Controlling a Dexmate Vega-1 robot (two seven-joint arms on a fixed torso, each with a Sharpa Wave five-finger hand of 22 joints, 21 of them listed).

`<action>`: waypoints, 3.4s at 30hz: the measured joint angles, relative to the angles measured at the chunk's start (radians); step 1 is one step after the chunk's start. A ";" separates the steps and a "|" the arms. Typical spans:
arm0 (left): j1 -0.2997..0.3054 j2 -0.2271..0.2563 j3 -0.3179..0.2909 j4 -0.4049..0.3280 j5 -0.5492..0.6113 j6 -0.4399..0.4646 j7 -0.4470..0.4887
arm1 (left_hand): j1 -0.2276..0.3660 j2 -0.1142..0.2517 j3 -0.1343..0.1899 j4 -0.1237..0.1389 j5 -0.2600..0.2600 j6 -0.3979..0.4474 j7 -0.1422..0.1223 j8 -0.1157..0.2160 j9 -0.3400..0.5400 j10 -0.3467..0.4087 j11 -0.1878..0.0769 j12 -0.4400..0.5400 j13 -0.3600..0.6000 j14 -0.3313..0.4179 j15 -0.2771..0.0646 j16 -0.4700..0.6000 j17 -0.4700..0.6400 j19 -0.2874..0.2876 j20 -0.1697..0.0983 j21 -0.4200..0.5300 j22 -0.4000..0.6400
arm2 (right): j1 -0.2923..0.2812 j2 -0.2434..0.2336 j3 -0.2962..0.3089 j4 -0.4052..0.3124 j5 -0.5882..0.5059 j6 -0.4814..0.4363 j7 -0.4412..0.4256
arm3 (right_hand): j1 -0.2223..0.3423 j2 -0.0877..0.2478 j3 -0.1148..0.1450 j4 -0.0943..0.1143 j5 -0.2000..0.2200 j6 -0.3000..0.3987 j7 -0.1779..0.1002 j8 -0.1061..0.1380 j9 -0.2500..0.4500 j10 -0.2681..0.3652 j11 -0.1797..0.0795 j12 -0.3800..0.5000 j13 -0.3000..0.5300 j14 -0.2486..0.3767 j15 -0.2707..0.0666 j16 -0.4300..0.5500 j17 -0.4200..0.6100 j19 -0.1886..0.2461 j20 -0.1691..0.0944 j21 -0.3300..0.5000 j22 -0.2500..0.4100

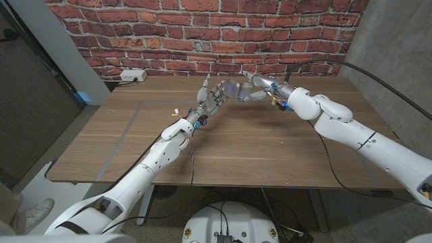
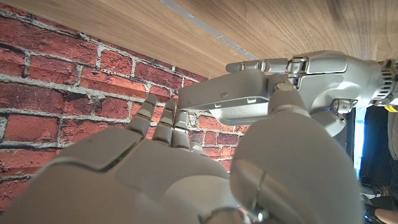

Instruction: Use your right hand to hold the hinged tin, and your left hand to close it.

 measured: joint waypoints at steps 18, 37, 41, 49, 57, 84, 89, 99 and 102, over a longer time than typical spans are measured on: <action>-0.009 -0.001 -0.002 0.011 -0.003 -0.005 -0.012 | -0.003 0.003 -0.007 0.001 0.000 0.040 -0.038 0.011 -0.001 0.046 -0.031 -0.007 0.000 0.006 -0.006 0.000 0.000 0.000 0.000 0.000 0.000 | 0.025 0.016 -0.018 0.014 -0.021 -0.021 0.017 | -0.020 -0.027 -0.017 0.017 -0.008 0.000 0.036 0.005 0.000 0.079 -0.007 0.000 -0.061 0.053 -0.043 0.008 0.000 0.043 -0.021 0.000 0.000; -0.014 -0.004 -0.001 0.008 -0.003 -0.019 -0.037 | 0.008 -0.007 -0.018 0.001 0.000 0.062 -0.080 0.015 -0.001 0.112 -0.051 -0.003 0.000 0.030 -0.005 0.000 0.000 0.000 0.000 0.000 0.000 | 0.053 0.022 -0.053 0.024 -0.082 -0.020 0.040 | -0.043 -0.030 -0.021 0.021 -0.016 -0.001 0.035 0.005 0.000 0.101 -0.034 -0.048 -0.093 0.066 -0.057 -0.005 0.000 0.029 -0.010 -0.006 0.000; -0.016 -0.006 0.001 0.008 -0.003 -0.020 -0.039 | 0.007 -0.007 -0.018 0.001 0.000 0.062 -0.080 0.015 -0.001 0.112 -0.051 -0.003 0.000 0.030 -0.005 0.000 0.000 0.000 0.000 0.000 0.000 | 0.057 0.020 -0.056 0.024 -0.096 -0.012 0.044 | -0.043 -0.030 -0.021 0.021 -0.023 0.000 0.028 0.005 0.000 0.101 -0.034 -0.048 -0.099 0.059 -0.057 -0.005 0.000 0.034 0.006 -0.006 0.000; -0.016 -0.007 0.004 0.003 -0.002 -0.021 -0.041 | -0.002 0.002 -0.018 0.001 0.000 0.062 -0.080 0.015 -0.001 0.112 -0.051 -0.003 0.000 0.030 -0.005 0.000 0.000 0.000 0.000 0.000 0.000 | 0.065 0.021 -0.057 0.018 -0.117 0.004 0.047 | -0.043 -0.030 -0.025 0.025 -0.027 0.000 0.028 0.005 0.000 0.099 -0.036 -0.056 -0.107 0.059 -0.057 -0.005 0.000 0.037 0.009 -0.006 0.000; -0.015 -0.005 0.006 -0.004 -0.001 -0.021 -0.041 | -0.001 0.002 -0.018 0.001 0.000 0.066 -0.077 0.015 -0.001 0.123 -0.052 -0.003 0.000 0.030 -0.005 0.000 0.000 0.000 0.000 0.000 0.000 | 0.080 0.034 -0.063 0.024 -0.138 0.020 0.050 | -0.045 -0.028 -0.023 0.026 -0.031 0.000 0.028 0.005 0.000 0.099 -0.036 -0.067 -0.113 0.056 -0.057 -0.008 0.000 0.037 0.009 -0.006 0.000; -0.002 0.007 0.009 -0.028 0.001 -0.022 -0.048 | 0.006 -0.006 -0.022 0.006 0.008 0.066 -0.077 0.015 -0.001 0.137 -0.048 -0.010 0.003 0.030 -0.005 0.000 0.000 0.004 -0.004 0.000 0.000 | 0.106 0.064 -0.084 0.071 -0.216 0.063 0.031 | -0.053 -0.020 -0.026 0.029 -0.047 0.000 0.017 0.005 0.000 0.096 -0.040 -0.092 -0.130 0.049 -0.060 -0.009 0.000 0.032 0.015 -0.006 0.000; 0.001 0.012 0.003 -0.034 0.005 -0.031 -0.037 | -0.001 0.001 -0.022 0.006 0.008 0.066 -0.077 0.015 -0.001 0.137 -0.048 -0.015 0.002 0.030 -0.005 0.000 0.000 0.004 -0.011 0.000 0.000 | 0.093 0.058 -0.075 0.079 -0.217 0.049 0.019 | -0.053 -0.020 -0.026 0.029 -0.047 0.000 0.017 0.005 0.000 0.094 -0.041 -0.095 -0.130 0.049 -0.060 -0.009 0.000 0.032 0.015 -0.006 0.000; 0.000 0.022 -0.008 -0.038 0.026 -0.057 -0.013 | 0.000 0.001 -0.029 0.007 0.008 0.077 -0.077 0.015 -0.001 0.137 -0.048 -0.018 0.002 0.030 -0.005 0.000 0.000 0.005 -0.013 0.000 0.000 | 0.071 0.045 -0.063 0.085 -0.206 0.024 0.011 | -0.053 -0.021 -0.026 0.029 -0.054 0.001 0.008 0.005 0.000 0.092 -0.046 -0.099 -0.131 0.044 -0.062 -0.009 0.001 0.032 0.015 -0.006 0.000; -0.001 0.026 -0.012 -0.041 0.037 -0.068 -0.001 | 0.000 0.001 -0.029 0.007 0.008 0.077 -0.077 0.015 -0.001 0.137 -0.048 -0.018 0.002 0.030 -0.005 0.000 0.000 0.002 -0.021 0.000 0.000 | 0.065 0.041 -0.061 0.089 -0.200 0.016 0.010 | -0.057 -0.022 -0.026 0.029 -0.054 0.001 0.008 0.005 0.000 0.092 -0.046 -0.102 -0.131 0.044 -0.062 -0.009 0.001 0.032 0.014 -0.006 0.000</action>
